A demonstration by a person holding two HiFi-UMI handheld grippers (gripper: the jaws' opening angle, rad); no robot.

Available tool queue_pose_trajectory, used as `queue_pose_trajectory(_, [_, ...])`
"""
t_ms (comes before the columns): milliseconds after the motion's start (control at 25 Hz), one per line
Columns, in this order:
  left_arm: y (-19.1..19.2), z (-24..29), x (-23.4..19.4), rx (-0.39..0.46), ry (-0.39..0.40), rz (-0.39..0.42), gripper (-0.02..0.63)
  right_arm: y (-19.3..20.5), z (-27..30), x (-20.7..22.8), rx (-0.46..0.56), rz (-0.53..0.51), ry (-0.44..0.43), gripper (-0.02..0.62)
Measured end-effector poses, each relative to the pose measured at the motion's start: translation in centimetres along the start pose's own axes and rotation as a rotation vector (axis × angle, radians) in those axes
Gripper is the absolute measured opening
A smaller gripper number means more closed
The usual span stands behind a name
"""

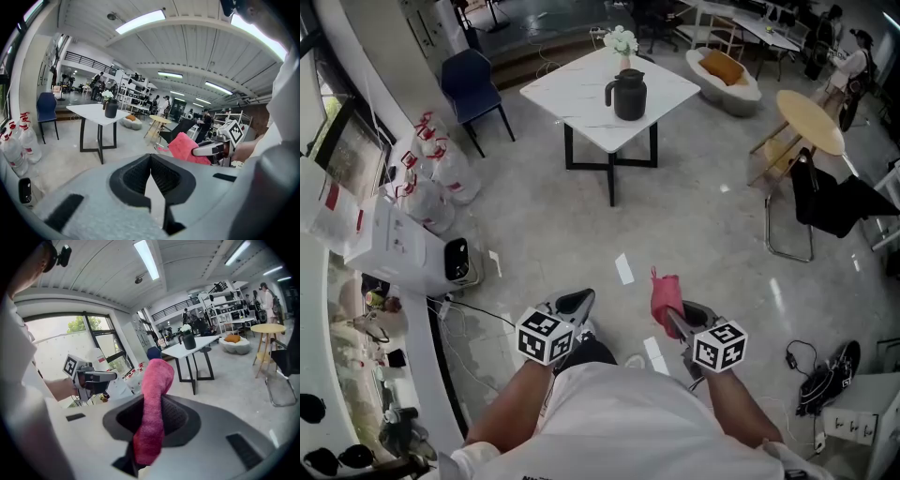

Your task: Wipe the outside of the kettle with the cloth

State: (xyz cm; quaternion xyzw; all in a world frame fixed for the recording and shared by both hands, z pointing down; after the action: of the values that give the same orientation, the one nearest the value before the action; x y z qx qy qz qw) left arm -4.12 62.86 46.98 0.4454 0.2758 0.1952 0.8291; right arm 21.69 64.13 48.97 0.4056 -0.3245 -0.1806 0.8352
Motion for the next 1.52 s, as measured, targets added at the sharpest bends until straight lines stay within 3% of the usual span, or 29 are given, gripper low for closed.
queue_pose_trajectory(320, [-1.1,1.2,-6.5,-0.024,0.018,-0.021,0.0,-2.1,6.1,-0.4,-0.036,0.017,-0.012,0.101])
queue_pose_trajectory(720, [-9.1,2.6,-16.4,0.028,0.053,0.027,0.0,-10.4,14.4,-0.5,0.006,0.0,0.045,0.103])
queue_pose_trajectory(1120, [-8.3,2.3,-22.0,-0.015,0.08,0.015,0.0,-12.4,18.4,-0.8,0.018,0.019,0.112,0.103])
queue_pose_trajectory(1520, [-9.2,3.8,-24.1,-0.031,0.104,0.014,0.0,-14.4,20.2,-0.1,0.02,0.031,0.129,0.103])
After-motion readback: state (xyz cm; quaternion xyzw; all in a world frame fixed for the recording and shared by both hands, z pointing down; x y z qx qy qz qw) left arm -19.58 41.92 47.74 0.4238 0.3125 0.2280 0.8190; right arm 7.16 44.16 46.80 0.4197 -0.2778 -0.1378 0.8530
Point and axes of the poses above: the fingertips, and each gripper's own axes: z forward along the fingers, x to its right, y out of its underside, the point moved 6 cm from there along -z, backward along the fingers
